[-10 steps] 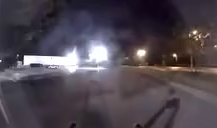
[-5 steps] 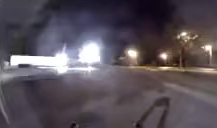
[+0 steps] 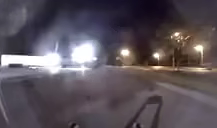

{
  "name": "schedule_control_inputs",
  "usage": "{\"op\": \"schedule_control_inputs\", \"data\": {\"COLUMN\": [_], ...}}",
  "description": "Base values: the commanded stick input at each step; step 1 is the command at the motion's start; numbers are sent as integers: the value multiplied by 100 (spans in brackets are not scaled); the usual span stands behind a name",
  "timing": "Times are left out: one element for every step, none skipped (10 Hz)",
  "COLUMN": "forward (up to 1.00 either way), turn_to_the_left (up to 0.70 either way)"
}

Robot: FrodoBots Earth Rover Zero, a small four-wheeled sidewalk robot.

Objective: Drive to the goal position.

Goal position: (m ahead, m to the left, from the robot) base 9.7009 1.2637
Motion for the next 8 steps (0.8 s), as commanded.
{"op": "schedule_control_inputs", "data": {"forward": [50,50,50,50,50,50,50,50], "turn_to_the_left": [0,0,0,0,0,0,0,0]}}
